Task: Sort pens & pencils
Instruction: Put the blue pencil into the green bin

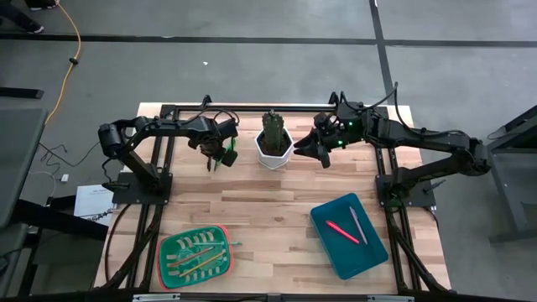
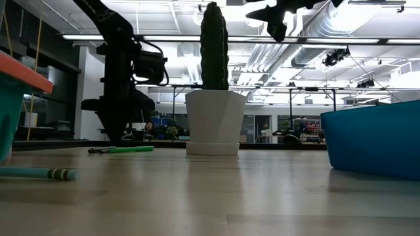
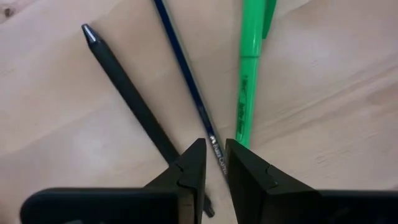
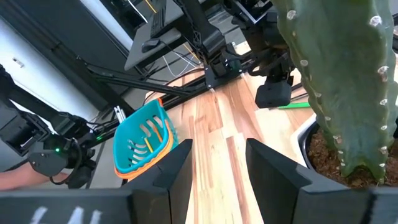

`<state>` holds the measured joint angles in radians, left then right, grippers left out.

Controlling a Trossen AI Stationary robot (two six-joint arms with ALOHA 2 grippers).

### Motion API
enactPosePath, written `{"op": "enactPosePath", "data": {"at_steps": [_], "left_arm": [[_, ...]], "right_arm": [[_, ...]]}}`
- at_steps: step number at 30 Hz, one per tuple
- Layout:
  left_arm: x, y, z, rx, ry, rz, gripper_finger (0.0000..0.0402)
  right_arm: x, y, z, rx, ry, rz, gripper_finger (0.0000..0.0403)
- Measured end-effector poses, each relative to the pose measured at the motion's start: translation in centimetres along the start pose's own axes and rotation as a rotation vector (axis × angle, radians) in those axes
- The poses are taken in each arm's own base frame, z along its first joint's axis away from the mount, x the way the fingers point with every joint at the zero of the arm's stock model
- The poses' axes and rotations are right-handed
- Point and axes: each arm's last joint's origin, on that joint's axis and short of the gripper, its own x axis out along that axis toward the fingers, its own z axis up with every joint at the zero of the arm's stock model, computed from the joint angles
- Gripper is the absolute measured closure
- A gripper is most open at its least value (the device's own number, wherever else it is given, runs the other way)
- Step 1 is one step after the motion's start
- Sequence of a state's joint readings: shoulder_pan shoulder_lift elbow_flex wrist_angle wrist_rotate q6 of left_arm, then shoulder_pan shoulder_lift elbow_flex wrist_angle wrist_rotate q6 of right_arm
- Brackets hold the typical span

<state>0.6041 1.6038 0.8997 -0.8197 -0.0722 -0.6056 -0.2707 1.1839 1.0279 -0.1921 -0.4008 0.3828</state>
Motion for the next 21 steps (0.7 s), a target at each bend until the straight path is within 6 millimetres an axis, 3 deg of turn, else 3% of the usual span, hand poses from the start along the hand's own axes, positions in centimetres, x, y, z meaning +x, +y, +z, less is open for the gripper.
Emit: {"op": "enactPosePath", "data": {"at_steps": [21], "left_arm": [[0.1, 0.9, 0.8, -0.078, 0.011, -0.04, 0.0353]], "right_arm": [[0.0, 0.0, -0.1, -0.007, 0.012, 0.005, 0.0263]]}}
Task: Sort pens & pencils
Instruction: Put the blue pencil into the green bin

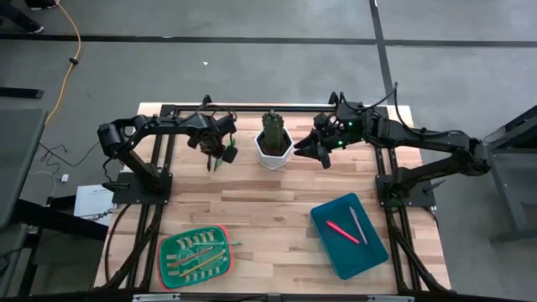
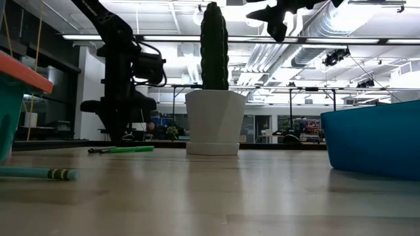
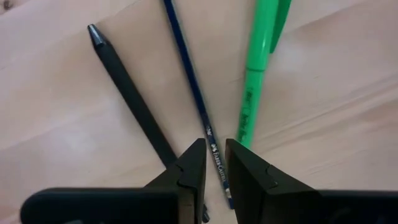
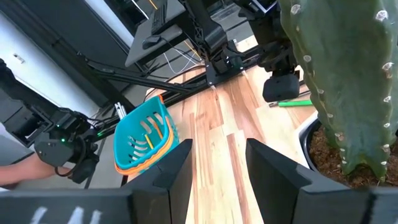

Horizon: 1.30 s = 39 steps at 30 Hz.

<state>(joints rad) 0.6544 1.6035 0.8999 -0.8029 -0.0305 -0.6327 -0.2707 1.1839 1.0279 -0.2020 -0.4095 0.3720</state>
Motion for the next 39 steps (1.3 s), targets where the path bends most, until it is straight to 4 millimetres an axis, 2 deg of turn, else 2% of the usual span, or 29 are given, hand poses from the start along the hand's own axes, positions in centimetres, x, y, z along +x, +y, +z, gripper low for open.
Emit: {"op": "enactPosePath", "data": {"at_steps": [24, 27, 34, 39], "left_arm": [[0.1, -0.28, 0.39, 0.009, -0.033, -0.029, 0.0352], [0.1, -0.3, 0.38, 0.012, -0.028, -0.035, 0.0338], [0.1, -0.27, 0.36, -0.008, -0.028, -0.029, 0.0275], [0.1, -0.2, 0.35, -0.033, -0.033, -0.014, 0.0275]], "right_arm": [[0.0, 0.0, -0.01, -0.014, 0.001, 0.0, 0.0263], [0.0, 0.0, -0.02, -0.014, 0.002, 0.0, 0.0263], [0.0, -0.01, -0.05, -0.016, 0.005, 0.001, 0.0263], [0.0, -0.02, -0.07, -0.015, 0.008, 0.0, 0.0263]]}}
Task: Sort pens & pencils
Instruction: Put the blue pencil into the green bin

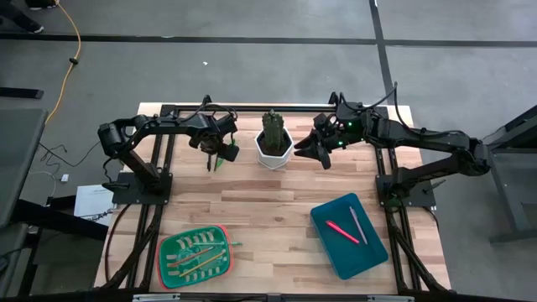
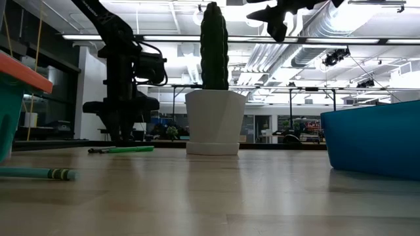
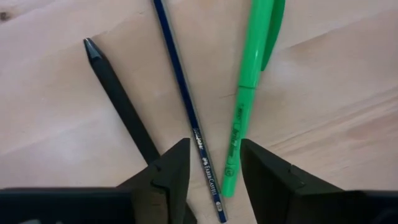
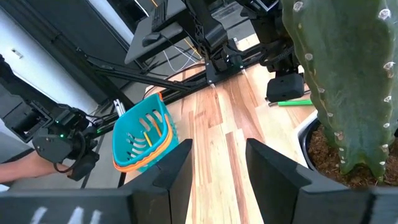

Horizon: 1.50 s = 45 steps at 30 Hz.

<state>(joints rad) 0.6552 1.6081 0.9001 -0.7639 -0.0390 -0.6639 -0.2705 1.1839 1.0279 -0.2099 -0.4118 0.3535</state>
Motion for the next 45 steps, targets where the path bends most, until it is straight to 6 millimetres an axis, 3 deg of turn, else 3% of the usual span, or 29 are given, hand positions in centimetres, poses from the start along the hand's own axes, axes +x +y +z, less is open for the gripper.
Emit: {"op": "enactPosePath", "data": {"at_steps": [12, 24, 33, 45], "left_arm": [[0.0, 0.6, 0.4, -0.025, -0.008, 0.02, 0.0324], [0.0, 0.9, 0.7, -0.028, -0.002, 0.002, 0.0325], [1.7, 0.3, 0.5, 0.004, 0.072, 0.006, 0.0325], [1.9, 0.3, 0.5, 0.005, 0.069, 0.015, 0.0326]], "right_arm": [[0.0, -0.1, -0.2, -0.001, 0.015, -0.005, 0.0263], [0.0, -0.1, -0.2, -0.006, 0.016, -0.006, 0.0263], [0.0, -0.1, -0.2, -0.007, 0.016, -0.006, 0.0263], [0.0, -0.1, -0.3, -0.002, 0.025, -0.01, 0.0263]]}}
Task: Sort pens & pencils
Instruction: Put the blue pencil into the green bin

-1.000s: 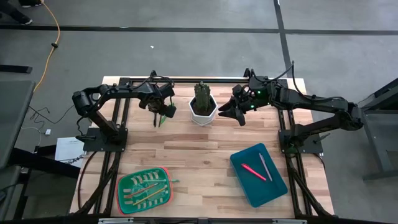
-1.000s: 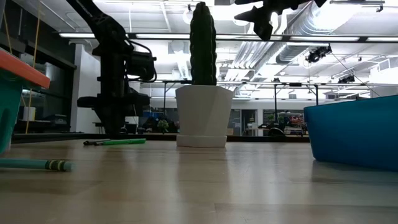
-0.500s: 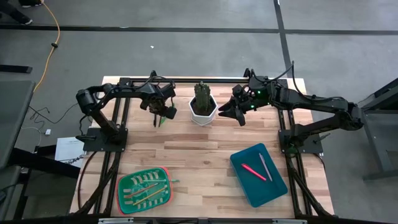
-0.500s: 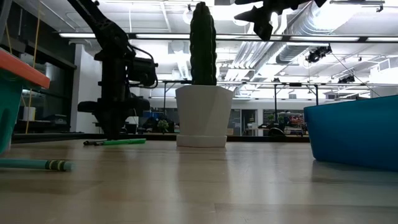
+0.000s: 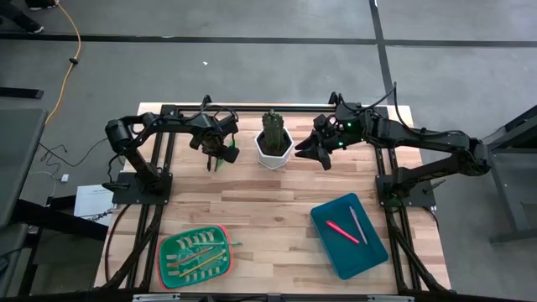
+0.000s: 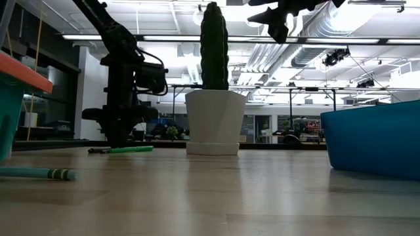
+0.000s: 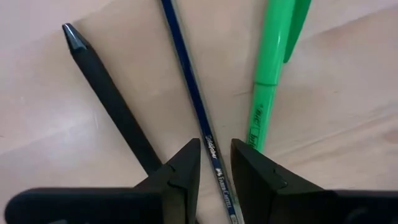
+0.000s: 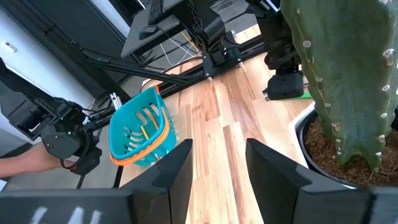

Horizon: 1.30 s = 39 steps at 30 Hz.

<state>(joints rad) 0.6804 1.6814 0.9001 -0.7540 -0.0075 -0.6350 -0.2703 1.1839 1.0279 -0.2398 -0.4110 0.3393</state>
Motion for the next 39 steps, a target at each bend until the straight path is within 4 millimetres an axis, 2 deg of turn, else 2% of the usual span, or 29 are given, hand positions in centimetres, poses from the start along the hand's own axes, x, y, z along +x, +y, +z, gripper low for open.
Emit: {"op": "enactPosePath", "data": {"at_steps": [25, 28, 34, 39], "left_arm": [[0.67, -0.11, 0.04, 0.001, 0.036, 0.003, 0.0326], [0.69, -0.1, 0.03, 0.011, 0.037, 0.003, 0.0336], [0.51, -0.17, 0.15, 0.028, 0.039, 0.006, 0.0392], [0.26, -0.42, 0.5, 0.037, 0.028, 0.0, 0.0377]], "right_arm": [[0.0, -0.02, -0.05, 0.001, 0.004, -0.002, 0.0263], [0.0, -0.04, -0.03, -0.003, 0.001, -0.011, 0.0263], [0.0, -0.05, -0.03, -0.006, -0.001, -0.014, 0.0263], [0.0, -0.05, -0.03, -0.006, -0.001, -0.014, 0.0263]]}}
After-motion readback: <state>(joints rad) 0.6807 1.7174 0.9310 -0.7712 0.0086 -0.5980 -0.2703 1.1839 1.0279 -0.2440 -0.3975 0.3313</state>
